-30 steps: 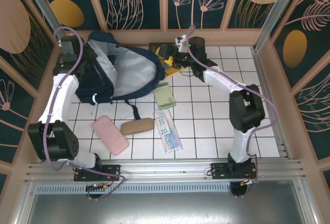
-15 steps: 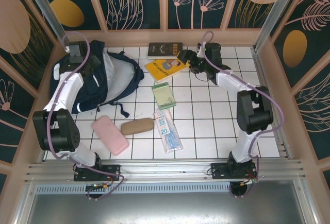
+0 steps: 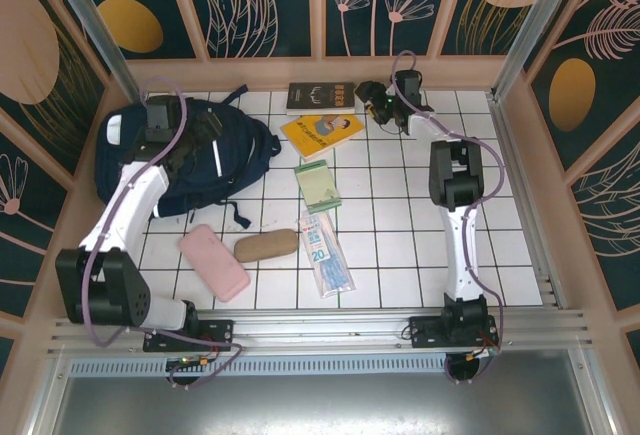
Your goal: Pack the student bag
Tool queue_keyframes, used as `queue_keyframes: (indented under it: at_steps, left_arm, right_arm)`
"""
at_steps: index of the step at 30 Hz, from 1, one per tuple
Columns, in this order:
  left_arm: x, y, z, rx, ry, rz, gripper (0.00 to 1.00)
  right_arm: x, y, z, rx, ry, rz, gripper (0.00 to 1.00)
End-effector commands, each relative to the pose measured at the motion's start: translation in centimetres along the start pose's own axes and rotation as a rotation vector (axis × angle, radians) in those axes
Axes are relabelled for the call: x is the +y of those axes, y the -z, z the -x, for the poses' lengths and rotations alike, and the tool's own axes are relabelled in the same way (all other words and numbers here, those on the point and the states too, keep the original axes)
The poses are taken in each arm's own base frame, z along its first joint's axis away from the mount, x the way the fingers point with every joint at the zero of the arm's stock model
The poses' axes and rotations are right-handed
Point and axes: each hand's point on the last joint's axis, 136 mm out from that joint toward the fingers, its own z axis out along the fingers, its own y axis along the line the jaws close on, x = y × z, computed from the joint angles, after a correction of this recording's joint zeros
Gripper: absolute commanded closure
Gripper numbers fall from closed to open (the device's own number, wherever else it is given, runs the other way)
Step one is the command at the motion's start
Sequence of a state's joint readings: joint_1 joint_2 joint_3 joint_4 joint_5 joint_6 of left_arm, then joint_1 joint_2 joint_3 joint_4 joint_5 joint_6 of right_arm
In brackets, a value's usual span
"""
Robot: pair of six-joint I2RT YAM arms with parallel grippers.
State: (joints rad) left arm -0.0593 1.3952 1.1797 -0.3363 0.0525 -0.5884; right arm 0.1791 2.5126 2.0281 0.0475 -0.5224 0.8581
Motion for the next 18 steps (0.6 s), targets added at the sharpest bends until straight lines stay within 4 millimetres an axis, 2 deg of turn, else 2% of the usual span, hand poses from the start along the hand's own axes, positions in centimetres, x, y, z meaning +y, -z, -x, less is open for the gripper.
queue_keyframes:
  at_steps: [1,4,7,18]
  left_arm:
    - [-0.9,1.2,-1.5,0.036,0.020,-0.071,0.35]
    - [-1.0,2.2,-1.7,0.029,0.022,-0.089,0.35]
    - [-1.3,2.9,-1.8,0.023,0.030,-0.114,0.35]
    - [-2.2,2.8,-2.0,0.045,0.045,-0.159,0.36]
  right_arm:
    - [0.0,-1.9,-0.7,0.043,-0.037,0.010,0.31]
    - [-1.0,-3.4,-1.2,0.062,-0.053,-0.005,0.30]
    - [-1.1,-4.2,-1.8,0.068,-0.059,0.001,0.30]
    - [-1.5,-7.0,-2.9,0.108,-0.137,0.068,0.33]
